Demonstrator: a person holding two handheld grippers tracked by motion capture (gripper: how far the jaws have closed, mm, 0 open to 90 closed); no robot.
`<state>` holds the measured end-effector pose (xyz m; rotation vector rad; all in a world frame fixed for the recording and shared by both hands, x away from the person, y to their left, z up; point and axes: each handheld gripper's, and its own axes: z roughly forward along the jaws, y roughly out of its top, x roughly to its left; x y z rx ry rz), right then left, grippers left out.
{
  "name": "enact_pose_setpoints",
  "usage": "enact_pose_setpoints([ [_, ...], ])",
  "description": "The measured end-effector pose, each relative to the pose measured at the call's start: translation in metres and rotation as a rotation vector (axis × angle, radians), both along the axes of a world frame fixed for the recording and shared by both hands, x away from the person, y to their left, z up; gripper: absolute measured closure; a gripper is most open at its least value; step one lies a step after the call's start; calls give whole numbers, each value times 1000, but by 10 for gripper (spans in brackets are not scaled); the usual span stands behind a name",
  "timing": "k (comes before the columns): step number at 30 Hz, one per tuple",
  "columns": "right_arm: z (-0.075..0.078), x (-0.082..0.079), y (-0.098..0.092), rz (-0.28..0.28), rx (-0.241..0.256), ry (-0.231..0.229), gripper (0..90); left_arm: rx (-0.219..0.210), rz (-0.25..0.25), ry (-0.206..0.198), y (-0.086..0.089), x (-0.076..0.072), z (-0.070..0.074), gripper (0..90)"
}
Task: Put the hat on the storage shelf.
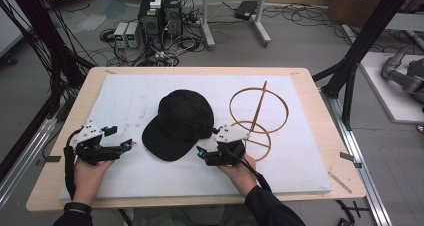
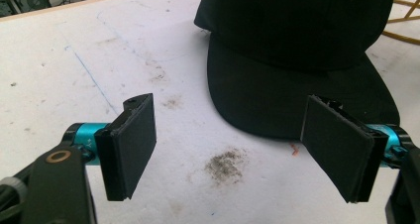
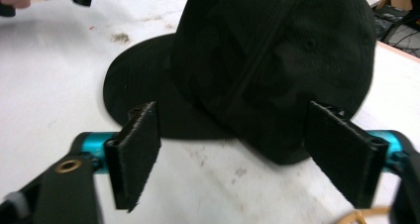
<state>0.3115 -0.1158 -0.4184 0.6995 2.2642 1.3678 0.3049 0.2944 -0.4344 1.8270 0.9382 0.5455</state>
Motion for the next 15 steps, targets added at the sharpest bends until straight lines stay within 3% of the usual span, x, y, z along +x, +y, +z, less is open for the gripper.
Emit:
enact_pose_setpoints([
  [7,-1,17,17,-4,-5,-2,286,4,0,0,1,0,0,216],
  [15,0,29,30,-2,14,10,399,4,-2,2,2,-1,-1,217],
])
